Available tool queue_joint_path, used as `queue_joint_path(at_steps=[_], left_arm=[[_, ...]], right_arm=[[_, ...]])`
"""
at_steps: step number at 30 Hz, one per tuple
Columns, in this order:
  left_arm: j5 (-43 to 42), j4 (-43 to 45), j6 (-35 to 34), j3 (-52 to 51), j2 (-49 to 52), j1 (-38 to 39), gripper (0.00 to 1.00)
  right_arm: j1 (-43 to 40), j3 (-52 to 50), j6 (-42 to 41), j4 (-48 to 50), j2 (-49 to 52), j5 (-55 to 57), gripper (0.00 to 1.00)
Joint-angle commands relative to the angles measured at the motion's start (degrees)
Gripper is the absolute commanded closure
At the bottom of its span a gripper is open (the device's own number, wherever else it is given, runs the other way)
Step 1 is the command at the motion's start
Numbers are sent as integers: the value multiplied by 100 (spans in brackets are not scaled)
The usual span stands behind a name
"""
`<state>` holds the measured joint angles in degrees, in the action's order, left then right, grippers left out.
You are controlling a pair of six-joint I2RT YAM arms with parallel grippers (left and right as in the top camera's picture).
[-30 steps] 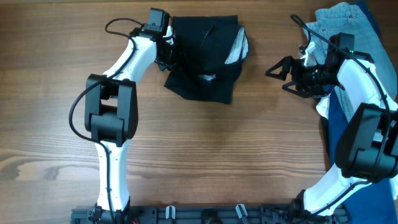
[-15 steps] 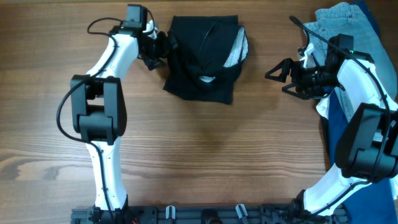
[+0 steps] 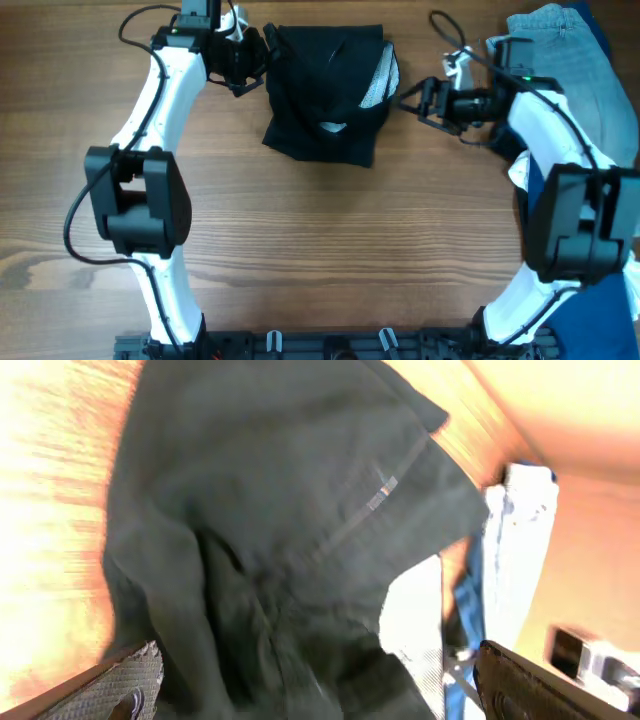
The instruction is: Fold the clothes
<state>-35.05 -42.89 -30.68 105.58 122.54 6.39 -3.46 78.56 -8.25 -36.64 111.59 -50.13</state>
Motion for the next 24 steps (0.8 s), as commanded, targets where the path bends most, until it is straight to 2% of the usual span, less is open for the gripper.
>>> queue_joint_path(at_steps=[1,9,12,24], left_arm=[[-741,-203,72,-57,-297,-2,0],[-828,-765,313,-57,-323,190,0],[-1016,-942,501,-57,-376,319,0],[-1005,-1099,505,-57,-404,699,0]], right_arm=[[238,92,-669,216,586,-103,0],[308,92,-848,809,1451,-743,0],[308,92,-1027,1231,1508,-850,0],[308,94,-2048,2949,1508,-1189,0]])
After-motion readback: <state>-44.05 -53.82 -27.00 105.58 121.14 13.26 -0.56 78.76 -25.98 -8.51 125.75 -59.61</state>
